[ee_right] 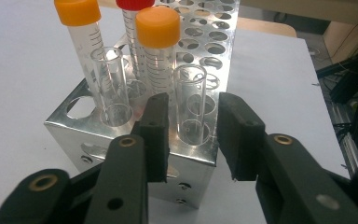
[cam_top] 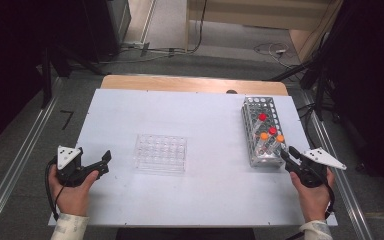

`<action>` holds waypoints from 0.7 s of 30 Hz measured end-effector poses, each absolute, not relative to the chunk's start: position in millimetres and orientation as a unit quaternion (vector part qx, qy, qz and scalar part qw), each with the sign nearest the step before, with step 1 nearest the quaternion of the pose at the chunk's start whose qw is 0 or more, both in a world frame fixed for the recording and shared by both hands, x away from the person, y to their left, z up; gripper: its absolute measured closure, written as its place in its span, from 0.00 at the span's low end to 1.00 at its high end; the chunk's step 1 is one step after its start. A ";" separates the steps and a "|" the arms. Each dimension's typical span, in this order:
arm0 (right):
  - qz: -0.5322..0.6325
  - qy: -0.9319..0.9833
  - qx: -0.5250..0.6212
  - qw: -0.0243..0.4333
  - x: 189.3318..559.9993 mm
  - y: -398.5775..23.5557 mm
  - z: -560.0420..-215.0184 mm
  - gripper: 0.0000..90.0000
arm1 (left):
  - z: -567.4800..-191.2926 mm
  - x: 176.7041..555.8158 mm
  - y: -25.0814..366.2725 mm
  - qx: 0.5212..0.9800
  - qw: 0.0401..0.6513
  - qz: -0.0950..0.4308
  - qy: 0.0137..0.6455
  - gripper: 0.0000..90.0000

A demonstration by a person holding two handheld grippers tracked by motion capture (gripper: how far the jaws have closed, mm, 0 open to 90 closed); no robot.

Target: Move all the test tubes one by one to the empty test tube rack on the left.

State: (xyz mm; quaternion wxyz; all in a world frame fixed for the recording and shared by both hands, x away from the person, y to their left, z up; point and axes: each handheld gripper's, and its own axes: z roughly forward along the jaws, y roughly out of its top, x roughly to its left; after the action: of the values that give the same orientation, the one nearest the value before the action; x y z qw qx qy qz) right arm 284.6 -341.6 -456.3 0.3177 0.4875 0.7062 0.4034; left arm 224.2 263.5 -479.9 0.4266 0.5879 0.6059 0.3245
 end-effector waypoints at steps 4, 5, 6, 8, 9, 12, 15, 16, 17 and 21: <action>0.403 0.707 0.488 0.315 286.0 -341.6 -457.0 0.75 | -479.9 224.2 263.4 0.588 0.426 0.324 0.606 0.07; 0.403 0.708 0.488 0.314 286.5 -341.2 -457.3 0.76 | -479.8 224.1 263.3 0.588 0.426 0.325 0.606 0.07; 0.404 0.708 0.487 0.313 286.8 -340.6 -457.6 0.76 | -479.8 224.0 263.3 0.588 0.427 0.325 0.606 0.07; 0.401 0.710 0.485 0.314 287.8 -339.5 -457.8 0.77 | -479.9 224.1 263.3 0.588 0.426 0.325 0.606 0.07; 0.401 0.711 0.485 0.314 288.4 -339.1 -458.2 0.78 | -480.0 224.3 263.2 0.587 0.427 0.324 0.606 0.07; 0.399 0.711 0.486 0.316 289.4 -339.2 -458.7 0.81 | -480.0 224.2 263.3 0.588 0.426 0.324 0.606 0.07; 0.400 0.709 0.485 0.318 289.6 -339.5 -458.3 0.82 | -479.8 224.2 263.2 0.589 0.426 0.324 0.605 0.07; 0.402 0.709 0.485 0.318 289.3 -339.4 -457.9 0.82 | -479.9 224.3 263.1 0.589 0.425 0.324 0.606 0.07; 0.402 0.708 0.485 0.319 288.8 -339.4 -457.1 0.82 | -479.9 224.3 263.1 0.589 0.425 0.324 0.606 0.07; 0.414 0.702 0.479 0.326 285.5 -340.3 -448.8 0.82 | -480.0 224.4 263.1 0.590 0.425 0.323 0.606 0.07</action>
State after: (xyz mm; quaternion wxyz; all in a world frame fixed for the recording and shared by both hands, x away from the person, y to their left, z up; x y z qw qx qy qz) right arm 285.5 -340.3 -448.8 0.3259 0.4787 0.7022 0.4142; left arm 224.4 263.1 -480.0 0.4247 0.5896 0.6064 0.3229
